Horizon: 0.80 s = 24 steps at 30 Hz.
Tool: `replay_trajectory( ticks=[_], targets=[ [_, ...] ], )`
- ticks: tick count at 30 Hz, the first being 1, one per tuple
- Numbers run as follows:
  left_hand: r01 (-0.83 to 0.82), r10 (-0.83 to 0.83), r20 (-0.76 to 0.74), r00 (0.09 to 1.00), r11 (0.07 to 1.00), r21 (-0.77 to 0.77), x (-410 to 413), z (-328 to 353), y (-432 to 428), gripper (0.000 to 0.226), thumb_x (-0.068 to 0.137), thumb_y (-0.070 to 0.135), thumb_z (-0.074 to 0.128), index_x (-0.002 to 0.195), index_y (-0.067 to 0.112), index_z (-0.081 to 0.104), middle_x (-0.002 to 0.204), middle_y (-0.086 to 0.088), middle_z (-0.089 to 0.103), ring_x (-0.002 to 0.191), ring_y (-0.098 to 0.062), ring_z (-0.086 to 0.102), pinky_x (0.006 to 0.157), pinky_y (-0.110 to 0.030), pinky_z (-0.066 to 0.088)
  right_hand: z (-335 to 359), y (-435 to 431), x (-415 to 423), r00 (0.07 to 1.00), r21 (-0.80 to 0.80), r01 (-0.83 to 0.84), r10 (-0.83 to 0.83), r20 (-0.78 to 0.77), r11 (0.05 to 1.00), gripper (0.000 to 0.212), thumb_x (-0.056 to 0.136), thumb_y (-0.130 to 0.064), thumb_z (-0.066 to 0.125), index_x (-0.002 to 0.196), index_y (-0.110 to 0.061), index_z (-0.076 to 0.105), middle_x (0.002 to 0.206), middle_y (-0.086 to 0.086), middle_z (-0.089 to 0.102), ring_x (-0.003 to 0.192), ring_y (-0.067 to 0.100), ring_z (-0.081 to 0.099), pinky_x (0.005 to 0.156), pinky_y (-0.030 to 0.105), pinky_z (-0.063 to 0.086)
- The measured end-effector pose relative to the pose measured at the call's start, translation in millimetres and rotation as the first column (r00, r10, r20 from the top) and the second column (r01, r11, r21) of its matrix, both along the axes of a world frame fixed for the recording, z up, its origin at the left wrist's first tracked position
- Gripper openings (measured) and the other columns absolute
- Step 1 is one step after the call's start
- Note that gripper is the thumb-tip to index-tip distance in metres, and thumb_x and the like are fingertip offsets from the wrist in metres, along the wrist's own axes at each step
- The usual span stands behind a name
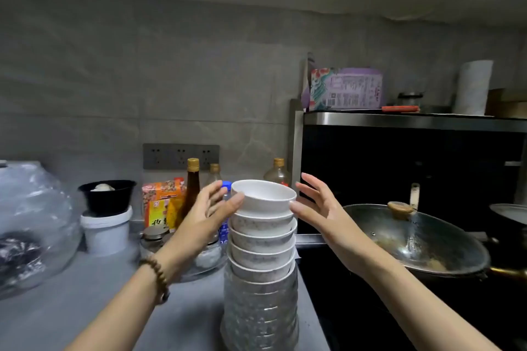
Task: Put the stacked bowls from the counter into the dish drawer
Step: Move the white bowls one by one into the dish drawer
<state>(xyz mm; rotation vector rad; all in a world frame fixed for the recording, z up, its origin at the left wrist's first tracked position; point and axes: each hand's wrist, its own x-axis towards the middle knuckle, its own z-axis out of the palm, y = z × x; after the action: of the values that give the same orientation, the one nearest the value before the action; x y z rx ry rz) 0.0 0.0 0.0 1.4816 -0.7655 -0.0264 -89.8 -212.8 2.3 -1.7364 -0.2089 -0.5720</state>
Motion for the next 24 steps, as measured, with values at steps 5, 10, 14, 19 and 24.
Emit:
replay_trajectory(
  ticks=[5,10,14,19,24],
  targets=[
    [0.002,-0.001,-0.027,1.000,1.000,0.023,-2.8,0.1,-0.6,0.105,0.046,0.075,0.065,0.136,0.030,0.035,0.143,0.007,0.041,0.123,-0.006,0.044,0.100,-0.026,0.036,-1.1,9.7,2.4,0.998,0.046,-0.023,0.026,-0.053,0.999,0.095,0.062,-0.045,0.083,0.141,-0.034,0.031,0.147,-0.005,0.041,0.131,0.006,0.043,0.092,0.018,0.043],
    [0.019,-0.016,-0.059,0.998,0.999,0.043,-4.3,-0.2,-7.4,0.095,0.060,0.070,0.068,0.138,0.025,0.035,0.137,0.005,0.044,0.124,-0.012,0.044,0.102,-0.030,0.039,-3.3,13.3,6.1,0.996,0.039,-0.017,0.020,-0.084,0.999,0.102,0.063,-0.044,0.082,0.147,-0.028,0.025,0.147,-0.002,0.041,0.132,0.009,0.043,0.092,0.019,0.043],
    [0.031,-0.028,-0.067,0.997,0.998,0.051,-6.6,0.4,-14.4,0.064,0.057,0.065,0.062,0.114,0.039,0.047,0.115,0.017,0.053,0.106,0.000,0.052,0.078,-0.014,0.045,0.9,14.4,8.9,0.996,0.019,-0.028,0.030,-0.089,0.999,0.105,0.058,-0.045,0.080,0.146,-0.030,0.025,0.146,-0.001,0.043,0.132,0.011,0.044,0.092,0.019,0.045],
    [0.017,-0.016,-0.051,0.999,1.000,0.026,-6.5,-1.6,-19.4,0.075,0.060,0.064,0.060,0.126,0.031,0.047,0.118,0.014,0.055,0.106,0.002,0.052,0.072,-0.014,0.043,3.8,16.1,13.5,0.997,-0.059,-0.015,0.010,-0.081,0.998,0.094,0.054,-0.053,0.081,0.137,-0.039,0.039,0.132,-0.001,0.054,0.120,0.014,0.055,0.094,0.024,0.049],
    [0.007,-0.005,-0.053,0.999,0.999,0.047,-5.1,-1.2,-21.0,0.067,0.062,0.066,0.058,0.120,0.036,0.047,0.116,0.014,0.056,0.103,0.002,0.053,0.069,-0.014,0.043,5.7,17.1,18.0,0.999,-0.098,-0.002,-0.002,-0.044,0.995,0.051,0.054,-0.054,0.083,0.094,-0.029,0.062,0.103,0.000,0.070,0.091,0.012,0.065,0.073,0.019,0.052]
  ],
)
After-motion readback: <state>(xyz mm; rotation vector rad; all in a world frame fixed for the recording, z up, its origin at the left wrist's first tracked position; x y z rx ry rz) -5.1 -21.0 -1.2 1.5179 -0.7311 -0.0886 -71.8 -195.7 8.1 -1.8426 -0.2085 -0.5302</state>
